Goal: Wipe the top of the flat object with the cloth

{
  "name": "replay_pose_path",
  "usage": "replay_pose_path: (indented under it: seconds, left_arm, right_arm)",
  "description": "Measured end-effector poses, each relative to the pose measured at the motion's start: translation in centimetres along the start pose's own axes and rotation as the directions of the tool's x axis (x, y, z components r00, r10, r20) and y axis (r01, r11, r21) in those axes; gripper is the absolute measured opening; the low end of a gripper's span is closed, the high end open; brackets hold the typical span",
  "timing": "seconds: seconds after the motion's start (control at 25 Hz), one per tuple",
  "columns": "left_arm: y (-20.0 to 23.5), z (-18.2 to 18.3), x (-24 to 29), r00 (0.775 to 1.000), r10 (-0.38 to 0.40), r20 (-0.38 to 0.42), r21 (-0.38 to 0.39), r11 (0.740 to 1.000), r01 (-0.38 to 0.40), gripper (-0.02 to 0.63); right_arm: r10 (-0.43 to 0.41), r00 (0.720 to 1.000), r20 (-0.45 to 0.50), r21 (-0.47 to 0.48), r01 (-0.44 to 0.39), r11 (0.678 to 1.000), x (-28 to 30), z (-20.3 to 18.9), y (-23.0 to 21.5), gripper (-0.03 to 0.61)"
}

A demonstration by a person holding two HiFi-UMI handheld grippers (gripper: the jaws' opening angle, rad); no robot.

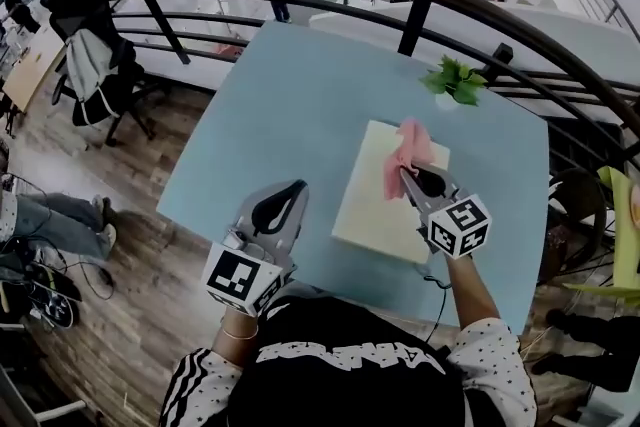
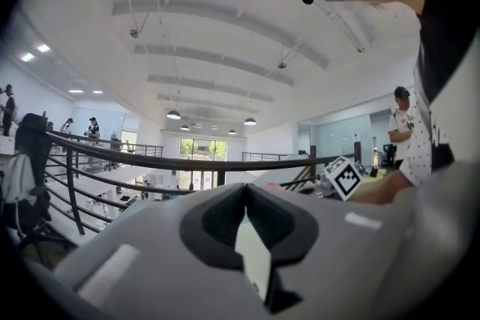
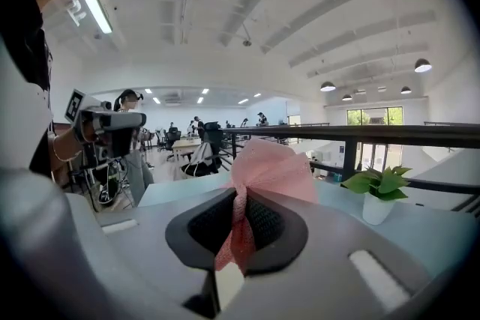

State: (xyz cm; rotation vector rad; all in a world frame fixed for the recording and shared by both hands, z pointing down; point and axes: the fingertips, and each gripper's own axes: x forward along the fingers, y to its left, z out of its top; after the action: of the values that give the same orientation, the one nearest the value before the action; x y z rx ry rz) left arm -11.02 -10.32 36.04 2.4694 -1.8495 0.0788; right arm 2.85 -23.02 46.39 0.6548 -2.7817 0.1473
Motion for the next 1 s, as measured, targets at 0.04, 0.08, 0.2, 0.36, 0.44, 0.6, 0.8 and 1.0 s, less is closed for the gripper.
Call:
replay_pose_path:
  seconds: [0.04,0.08,0.2,0.36,0.44,0.6,0.8,1.0]
  left_arm:
    - [0.1,-0.1,-0.3,1.000,0.006,-0.008,-0.001,1.000,-0.006,0.000]
    - [0.3,-0.2,-0.5,1.000,0.011,-0.014,-0.002,1.000,-0.011,0.000]
    - [1.5,-0.3,-0.8,1.000,0.023,-0.009,0.002,1.000,-0.023,0.000]
    - [3.4,-0.1,-0.6,0.999,0.041,-0.002,0.003,0.999,-0.041,0.000]
    - [3.8,-0.3,-0.6,0.999,0.043,-0.008,0.008,0.999,-0.043,0.000]
    - [4.6,-1.8,-0.5,0.999,0.044,-0.027,-0.017,0.999,-0.044,0.000]
    - [5.8,-2.3,-0.8,0.997,0.061,-0.045,-0.024,0.998,-0.062,0.000]
    - [6.5,-2.0,-1.8,0.996,0.081,-0.047,-0.031,0.996,-0.082,0.000]
  right_arm:
    - [-0.002,1.000,-0.017,-0.006,0.002,1.000,0.7,-0.4,-0.3,0.025]
    - [-0.006,0.999,-0.032,-0.011,0.006,1.000,1.4,-0.7,-0.7,0.025]
    - [-0.038,0.997,-0.073,-0.021,0.036,0.999,3.7,-1.4,-2.2,0.025]
    - [-0.055,0.987,-0.151,-0.030,0.051,0.998,7.7,-2.9,-4.2,0.025]
    - [-0.075,0.978,-0.194,-0.046,0.067,0.997,9.5,-4.2,-5.4,0.025]
    - [-0.130,0.956,-0.264,-0.087,0.111,0.990,12.6,-6.2,-7.9,0.025]
    - [-0.175,0.922,-0.344,-0.133,0.137,0.982,14.8,-8.4,-9.6,0.025]
    - [-0.213,0.888,-0.406,-0.187,0.148,0.971,16.0,-10.0,-9.9,0.025]
